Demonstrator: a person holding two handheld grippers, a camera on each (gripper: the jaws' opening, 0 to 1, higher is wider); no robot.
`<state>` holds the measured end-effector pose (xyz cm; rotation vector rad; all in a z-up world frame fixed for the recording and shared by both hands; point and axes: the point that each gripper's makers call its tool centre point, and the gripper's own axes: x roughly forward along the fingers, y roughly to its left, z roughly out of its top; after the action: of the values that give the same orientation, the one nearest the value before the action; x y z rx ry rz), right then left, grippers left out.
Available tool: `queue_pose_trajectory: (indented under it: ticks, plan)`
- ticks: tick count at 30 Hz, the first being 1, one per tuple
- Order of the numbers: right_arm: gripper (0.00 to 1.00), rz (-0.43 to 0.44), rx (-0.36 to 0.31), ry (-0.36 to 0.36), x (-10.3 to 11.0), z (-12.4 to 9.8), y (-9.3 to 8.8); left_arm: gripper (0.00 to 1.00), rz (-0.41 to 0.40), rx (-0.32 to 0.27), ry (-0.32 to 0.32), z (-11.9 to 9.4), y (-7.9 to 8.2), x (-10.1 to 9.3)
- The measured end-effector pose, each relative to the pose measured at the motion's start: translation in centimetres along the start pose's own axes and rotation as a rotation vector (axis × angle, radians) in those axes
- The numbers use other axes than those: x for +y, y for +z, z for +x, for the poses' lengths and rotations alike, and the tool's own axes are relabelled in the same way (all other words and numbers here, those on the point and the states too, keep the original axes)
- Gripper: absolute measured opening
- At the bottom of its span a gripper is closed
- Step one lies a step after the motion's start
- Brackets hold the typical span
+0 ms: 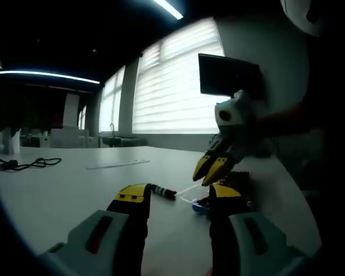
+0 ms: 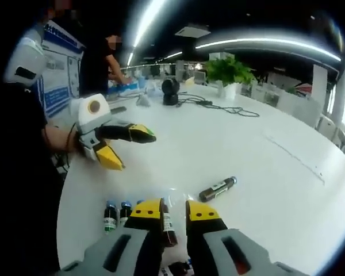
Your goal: Grip medicine bottles put into box
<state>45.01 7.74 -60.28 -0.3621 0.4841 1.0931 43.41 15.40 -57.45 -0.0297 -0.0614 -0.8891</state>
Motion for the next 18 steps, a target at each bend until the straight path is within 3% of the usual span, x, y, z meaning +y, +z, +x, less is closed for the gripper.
queue_pose_trajectory:
  ticks: [11,18]
  plan:
    - [0.14,0.019,0.021,-0.013,0.0,0.5,0.7,0.33,-0.006,-0.015,-0.009,-0.1,0.2,0.0]
    - [0.14,0.082,0.045,-0.039,-0.9,0.8,1.0,0.33,0.006,-0.015,-0.019,-0.1,0.3,-0.3]
